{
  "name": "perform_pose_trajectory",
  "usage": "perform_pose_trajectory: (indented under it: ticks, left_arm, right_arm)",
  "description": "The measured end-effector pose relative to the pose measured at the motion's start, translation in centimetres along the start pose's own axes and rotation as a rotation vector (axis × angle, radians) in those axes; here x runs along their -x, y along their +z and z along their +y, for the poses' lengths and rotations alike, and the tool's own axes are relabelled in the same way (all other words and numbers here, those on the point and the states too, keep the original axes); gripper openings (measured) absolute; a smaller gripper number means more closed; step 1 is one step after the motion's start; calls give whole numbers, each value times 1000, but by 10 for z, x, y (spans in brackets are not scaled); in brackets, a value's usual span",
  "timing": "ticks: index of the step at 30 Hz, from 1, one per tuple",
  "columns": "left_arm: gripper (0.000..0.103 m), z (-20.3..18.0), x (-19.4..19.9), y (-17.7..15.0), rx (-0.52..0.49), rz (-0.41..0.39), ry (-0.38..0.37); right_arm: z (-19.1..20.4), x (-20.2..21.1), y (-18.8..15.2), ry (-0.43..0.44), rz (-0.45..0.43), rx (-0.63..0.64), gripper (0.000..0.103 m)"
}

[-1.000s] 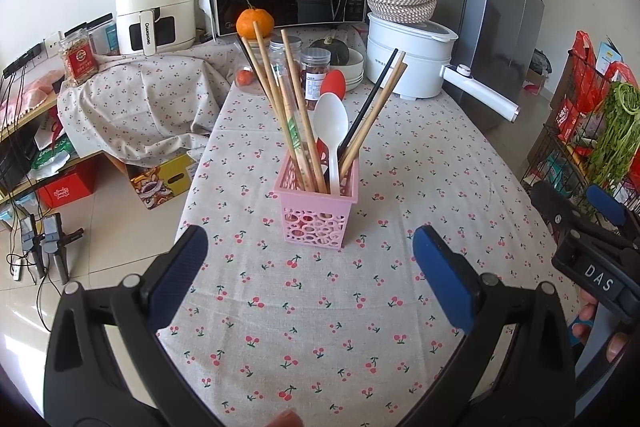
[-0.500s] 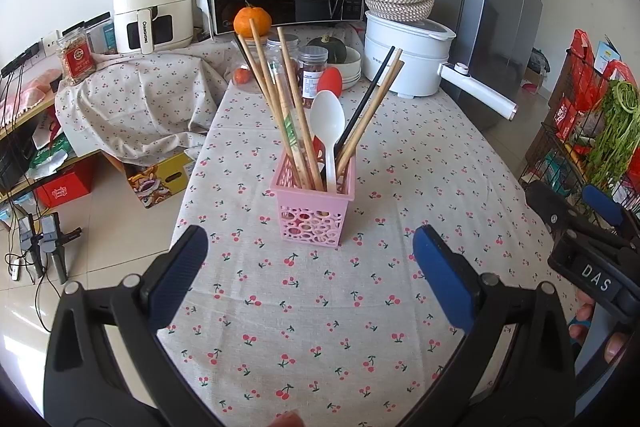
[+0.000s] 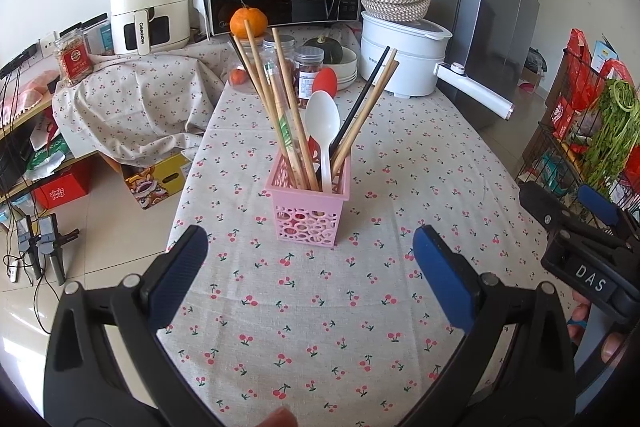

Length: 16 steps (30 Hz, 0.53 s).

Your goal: Organize utensils

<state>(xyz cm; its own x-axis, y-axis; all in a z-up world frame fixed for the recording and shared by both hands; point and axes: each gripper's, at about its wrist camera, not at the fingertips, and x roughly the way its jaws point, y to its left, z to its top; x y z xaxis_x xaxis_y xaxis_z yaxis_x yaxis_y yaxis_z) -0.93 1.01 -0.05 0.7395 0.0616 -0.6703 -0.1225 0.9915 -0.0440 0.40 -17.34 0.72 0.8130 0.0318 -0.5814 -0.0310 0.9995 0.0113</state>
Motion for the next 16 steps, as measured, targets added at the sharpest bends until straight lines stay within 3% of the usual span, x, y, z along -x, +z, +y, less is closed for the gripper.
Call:
perform_pose_trajectory:
  ticks: [13,16]
  left_arm:
    - [102,2,-1,1,22,5,-34]
    - [102,4,1,3,26,-26,-28]
  right_arm:
    - [1,-2,-2,3,12,-10,103]
    - [0,-5,-2,1,17,-19,103]
